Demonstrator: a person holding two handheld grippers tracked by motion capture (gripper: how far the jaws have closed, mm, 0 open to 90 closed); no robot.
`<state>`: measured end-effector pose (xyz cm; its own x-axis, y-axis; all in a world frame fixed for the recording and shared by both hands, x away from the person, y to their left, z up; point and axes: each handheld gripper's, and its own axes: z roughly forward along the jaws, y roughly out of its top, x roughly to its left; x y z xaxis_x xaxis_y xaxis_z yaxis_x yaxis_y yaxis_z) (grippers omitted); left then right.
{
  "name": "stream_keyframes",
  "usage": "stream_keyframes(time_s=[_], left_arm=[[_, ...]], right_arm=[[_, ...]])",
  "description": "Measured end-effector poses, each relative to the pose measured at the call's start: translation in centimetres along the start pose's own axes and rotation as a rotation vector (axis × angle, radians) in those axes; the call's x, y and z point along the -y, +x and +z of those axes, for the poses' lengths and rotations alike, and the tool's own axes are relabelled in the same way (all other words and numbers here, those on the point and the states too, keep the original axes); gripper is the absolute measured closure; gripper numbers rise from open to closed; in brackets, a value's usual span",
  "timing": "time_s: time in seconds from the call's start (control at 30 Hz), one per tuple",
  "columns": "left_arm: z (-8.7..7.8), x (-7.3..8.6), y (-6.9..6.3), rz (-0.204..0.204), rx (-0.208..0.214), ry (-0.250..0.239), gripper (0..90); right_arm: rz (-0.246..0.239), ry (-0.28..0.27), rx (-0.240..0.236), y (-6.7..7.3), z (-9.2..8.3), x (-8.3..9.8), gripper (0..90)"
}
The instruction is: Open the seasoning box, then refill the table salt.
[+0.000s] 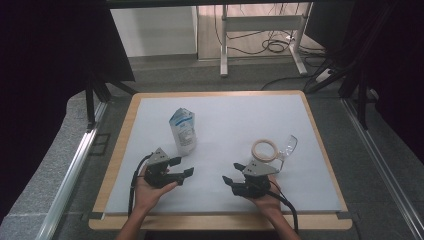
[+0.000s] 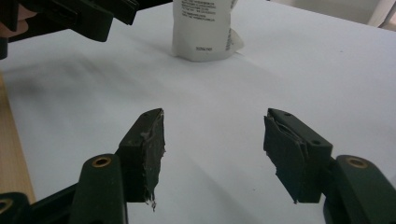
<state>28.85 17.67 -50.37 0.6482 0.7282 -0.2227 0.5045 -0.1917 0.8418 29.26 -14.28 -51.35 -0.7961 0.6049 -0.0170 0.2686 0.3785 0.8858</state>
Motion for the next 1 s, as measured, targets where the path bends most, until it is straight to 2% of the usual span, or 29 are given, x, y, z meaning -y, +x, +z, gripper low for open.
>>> stream_keyframes(time_s=[0.27,0.47,0.67,1.0], left_arm=[[-1.2,0.0,0.4,-0.012,0.004,-0.030,30.8],[-1.7,-0.3,0.5,-0.020,-0.010,-0.046,30.9],[-2.2,-0.6,0.6,-0.028,-0.035,-0.060,30.9],[-2.4,-0.8,1.8,-0.052,-0.059,-0.061,31.7]], right_arm=[[-0.016,0.011,-0.004,0.7,1.0,-0.5,38.8],[-0.020,0.014,-0.001,1.1,0.7,-0.4,38.8],[-0.014,0.019,-0.001,0.8,0.3,-0.1,38.5],[-0.006,0.024,0.018,0.5,0.3,-0.3,38.4]])
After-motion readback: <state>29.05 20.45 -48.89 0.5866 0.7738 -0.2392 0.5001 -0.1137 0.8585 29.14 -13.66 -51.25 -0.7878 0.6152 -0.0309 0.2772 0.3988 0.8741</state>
